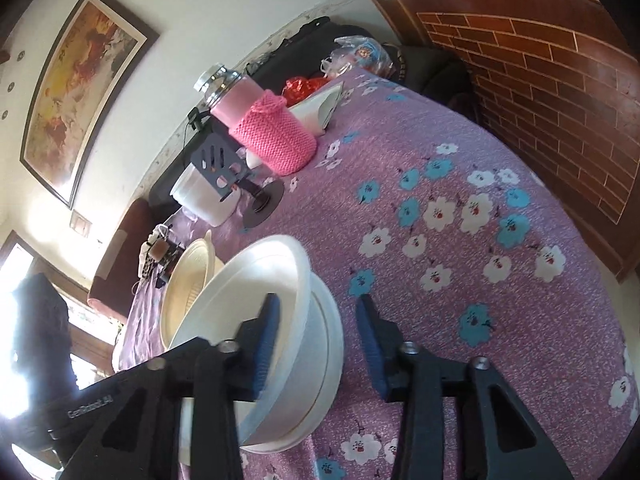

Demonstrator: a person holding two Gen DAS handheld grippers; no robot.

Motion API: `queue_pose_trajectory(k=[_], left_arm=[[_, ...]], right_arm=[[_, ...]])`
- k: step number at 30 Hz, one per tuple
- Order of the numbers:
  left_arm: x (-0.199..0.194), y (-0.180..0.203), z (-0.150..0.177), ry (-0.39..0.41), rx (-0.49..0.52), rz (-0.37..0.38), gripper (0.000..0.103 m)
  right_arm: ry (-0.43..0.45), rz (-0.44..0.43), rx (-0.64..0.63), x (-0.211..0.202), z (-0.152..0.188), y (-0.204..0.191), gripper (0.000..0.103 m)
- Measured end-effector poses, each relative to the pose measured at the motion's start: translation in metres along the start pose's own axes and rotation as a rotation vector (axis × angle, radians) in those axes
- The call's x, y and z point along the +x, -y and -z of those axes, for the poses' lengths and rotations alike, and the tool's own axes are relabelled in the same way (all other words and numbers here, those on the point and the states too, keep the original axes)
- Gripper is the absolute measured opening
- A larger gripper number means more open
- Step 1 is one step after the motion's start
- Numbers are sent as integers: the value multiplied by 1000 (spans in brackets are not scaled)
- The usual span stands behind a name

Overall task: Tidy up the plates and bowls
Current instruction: 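Grasp the rim of the upper white bowl with the right tool, then carry the white bowl to the bowl on the red plates and lower it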

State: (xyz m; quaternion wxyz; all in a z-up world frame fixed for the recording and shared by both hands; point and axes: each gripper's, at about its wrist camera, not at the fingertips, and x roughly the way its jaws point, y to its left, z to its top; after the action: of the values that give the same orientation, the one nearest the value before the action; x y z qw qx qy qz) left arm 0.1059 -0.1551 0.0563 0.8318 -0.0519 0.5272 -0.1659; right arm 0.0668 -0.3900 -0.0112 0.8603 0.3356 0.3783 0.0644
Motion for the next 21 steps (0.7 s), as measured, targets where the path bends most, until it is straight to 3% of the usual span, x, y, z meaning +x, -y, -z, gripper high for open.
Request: queue_pose_trajectory(k=[1,2,3,9,17,21], left_arm=[[2,2,0,-9,9,-3,40],[5,4,0,-19,18,-2,22],[7,5,1,-32,22,-12,19],[-2,7,6,11,31,-8,17],[-34,6,15,79,61,-30,17],[-44,-4,21,91,67,-43,17]], right_arm=[[-3,-3,4,1,1,0,30],[-2,0,8,1,1,1,29],[3,10,7,1,1,1,27],[47,8,0,-9,2,-2,24],[146,23,-115,-27,7,-34,21],[64,2,-123,-21,13,-46,22]])
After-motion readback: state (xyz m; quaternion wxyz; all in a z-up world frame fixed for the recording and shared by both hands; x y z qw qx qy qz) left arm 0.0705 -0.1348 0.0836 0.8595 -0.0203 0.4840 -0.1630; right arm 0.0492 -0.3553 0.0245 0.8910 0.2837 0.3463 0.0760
